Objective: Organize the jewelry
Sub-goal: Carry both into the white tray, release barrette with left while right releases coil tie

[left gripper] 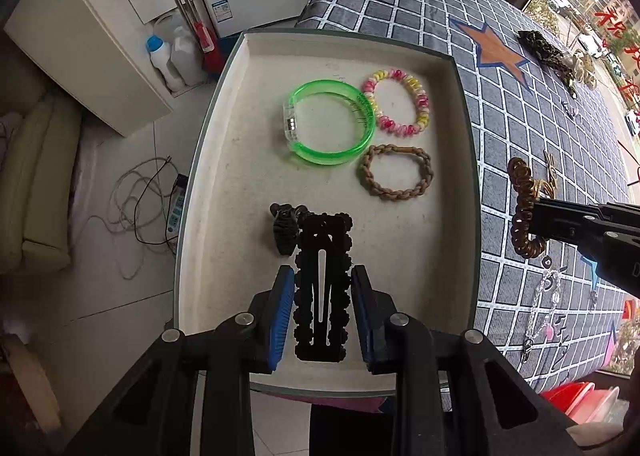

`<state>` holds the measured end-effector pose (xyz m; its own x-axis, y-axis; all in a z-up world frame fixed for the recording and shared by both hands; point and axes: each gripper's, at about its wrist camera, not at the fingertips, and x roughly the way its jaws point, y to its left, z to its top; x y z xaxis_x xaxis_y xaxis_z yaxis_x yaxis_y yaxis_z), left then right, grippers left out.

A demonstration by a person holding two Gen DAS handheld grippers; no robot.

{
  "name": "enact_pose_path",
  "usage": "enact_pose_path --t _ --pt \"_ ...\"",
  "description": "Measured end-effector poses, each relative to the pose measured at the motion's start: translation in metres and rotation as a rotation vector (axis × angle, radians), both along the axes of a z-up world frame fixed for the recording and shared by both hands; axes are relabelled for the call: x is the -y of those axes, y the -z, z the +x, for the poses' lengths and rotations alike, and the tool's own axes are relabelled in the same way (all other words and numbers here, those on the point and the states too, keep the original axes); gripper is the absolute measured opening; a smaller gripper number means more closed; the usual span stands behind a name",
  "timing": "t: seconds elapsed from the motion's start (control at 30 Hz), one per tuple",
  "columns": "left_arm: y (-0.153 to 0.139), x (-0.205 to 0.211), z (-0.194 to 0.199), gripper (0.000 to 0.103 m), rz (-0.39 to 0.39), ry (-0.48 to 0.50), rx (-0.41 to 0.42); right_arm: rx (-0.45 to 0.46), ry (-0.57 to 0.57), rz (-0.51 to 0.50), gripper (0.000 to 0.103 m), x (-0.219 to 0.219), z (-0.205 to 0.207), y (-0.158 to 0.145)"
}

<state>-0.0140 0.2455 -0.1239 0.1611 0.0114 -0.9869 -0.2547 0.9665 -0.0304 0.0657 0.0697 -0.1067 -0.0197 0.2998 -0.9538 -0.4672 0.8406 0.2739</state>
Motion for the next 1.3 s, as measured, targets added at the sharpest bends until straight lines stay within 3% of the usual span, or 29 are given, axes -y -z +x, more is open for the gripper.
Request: enact_pose_path --t 0.23,0.5,0.93,1.3 --pt "0.024 -0.015 -0.009 0.036 -0.016 -0.028 -0.040 -0.045 -0.080 -0.016 0.012 -0.043 -0.010 0.021" --pt "0.045 -0.020 0.003 0.036 -0.018 -0.037 -0.046 -0.083 -0.122 -0.080 0.012 -0.061 -0.015 0.050" --pt "0.048 -0.027 0.042 0.036 0.027 -0.009 -0.004 -0.066 -0.105 -0.132 0.012 -0.077 0.009 0.068" --pt "0.041 -0.015 0.032 0.037 0.067 0.016 -0.021 -0.070 -0.103 -0.124 0.016 -0.084 0.017 0.070"
